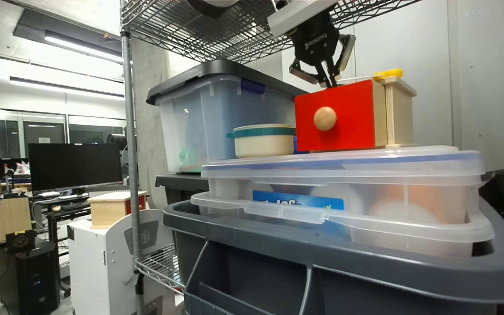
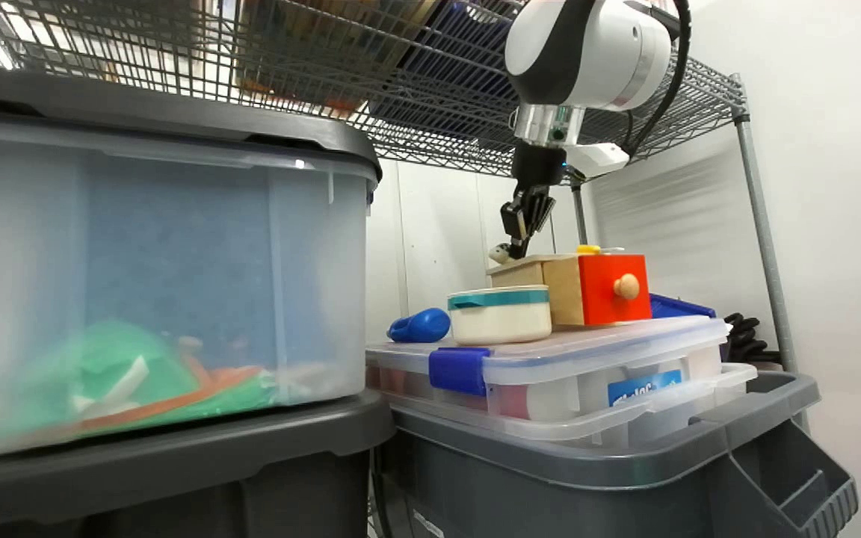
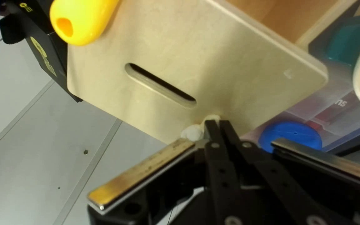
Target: Put the brown plush, the teddy toy and the white toy in the drawer, and the scissors in the white container
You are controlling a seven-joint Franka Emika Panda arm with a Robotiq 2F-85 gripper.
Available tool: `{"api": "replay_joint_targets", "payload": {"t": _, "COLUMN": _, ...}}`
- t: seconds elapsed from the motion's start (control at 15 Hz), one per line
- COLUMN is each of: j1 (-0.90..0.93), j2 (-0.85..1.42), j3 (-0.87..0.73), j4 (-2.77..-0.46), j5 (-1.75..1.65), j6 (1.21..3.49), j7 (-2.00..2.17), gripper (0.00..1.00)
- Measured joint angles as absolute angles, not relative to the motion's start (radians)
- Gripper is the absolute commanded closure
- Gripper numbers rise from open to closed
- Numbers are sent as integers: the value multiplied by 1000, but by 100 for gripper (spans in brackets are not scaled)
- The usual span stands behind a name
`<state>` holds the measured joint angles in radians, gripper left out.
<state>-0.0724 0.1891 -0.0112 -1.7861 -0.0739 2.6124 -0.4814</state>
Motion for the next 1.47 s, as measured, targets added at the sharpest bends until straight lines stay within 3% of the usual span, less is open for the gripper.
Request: {"api": "replay_joint_targets", "payload": {"t": 1.47, "j1": -83, "j2": -18, "j3": -19, "j4": -2016, "j5": -63, "j6": 2599, "j7": -473, "gripper": 99}}
